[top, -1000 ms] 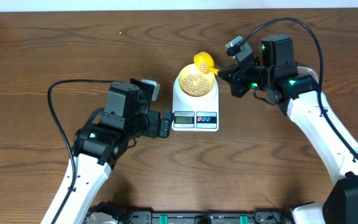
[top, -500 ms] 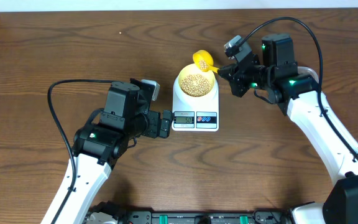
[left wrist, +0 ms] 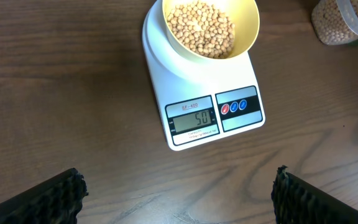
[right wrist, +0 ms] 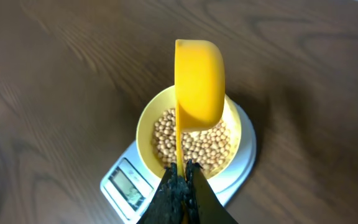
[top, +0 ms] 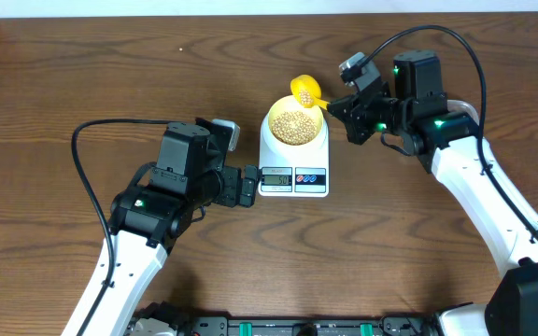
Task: Scoop item into bowl and weigh 50g on scale
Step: 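Tilt the scoop over the bowl, pouring soybeans slowly, then carry the yellow scoop right back over the soybean tub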
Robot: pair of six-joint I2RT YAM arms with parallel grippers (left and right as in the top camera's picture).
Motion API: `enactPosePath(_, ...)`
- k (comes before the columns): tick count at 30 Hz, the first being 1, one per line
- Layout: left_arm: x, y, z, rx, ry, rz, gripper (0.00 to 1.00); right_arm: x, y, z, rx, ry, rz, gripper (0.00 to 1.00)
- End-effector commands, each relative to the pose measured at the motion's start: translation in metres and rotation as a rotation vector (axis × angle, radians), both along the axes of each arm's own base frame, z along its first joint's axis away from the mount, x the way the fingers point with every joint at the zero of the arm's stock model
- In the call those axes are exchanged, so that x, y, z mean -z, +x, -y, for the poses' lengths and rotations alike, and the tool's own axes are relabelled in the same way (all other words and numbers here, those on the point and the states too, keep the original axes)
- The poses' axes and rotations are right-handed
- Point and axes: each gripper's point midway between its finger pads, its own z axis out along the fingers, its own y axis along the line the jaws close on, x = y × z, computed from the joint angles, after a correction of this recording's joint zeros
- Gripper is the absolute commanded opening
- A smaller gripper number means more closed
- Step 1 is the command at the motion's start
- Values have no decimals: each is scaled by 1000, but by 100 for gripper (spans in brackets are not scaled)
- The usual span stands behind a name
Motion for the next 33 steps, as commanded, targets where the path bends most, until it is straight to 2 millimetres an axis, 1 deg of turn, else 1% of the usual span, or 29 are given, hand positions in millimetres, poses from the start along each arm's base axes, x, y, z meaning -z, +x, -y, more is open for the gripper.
enactPosePath(1, 0, 0, -1, 9, 13, 9, 98, 3, 1, 2, 102, 84, -124, 1)
enactPosePath(4, 0, 0, -1, 9, 13, 9, 98, 1, 7, 10, 169, 126, -164, 1)
enactPosePath(7, 0, 0, -1, 9, 13, 9, 98, -5, 18, 21, 245, 183, -188, 1)
enactPosePath(10, 0, 0, -1, 9, 13, 9, 98, -11, 28, 38, 331, 238, -211, 1)
enactPosePath(13, 0, 0, -1, 9, 13, 9, 98, -15, 34, 58, 409, 294, -249, 1)
enactPosePath(20, 0, 0, -1, 9, 13, 9, 98, -34, 32, 89, 384, 416, -281, 2)
enactPosePath(22, 0, 0, -1, 9, 13, 9, 98, -37, 32, 103, 410, 458, -307, 1)
enactPosePath(28, 0, 0, -1, 9, 13, 9, 98, -26, 32, 149, 546, 486, -371, 2)
enactPosePath(29, 0, 0, -1, 9, 13, 9, 98, -23, 30, 158, 567, 481, -379, 1)
enactPosePath(33, 0, 0, -1, 9, 13, 9, 98, -10, 19, 184, 610, 447, -410, 1)
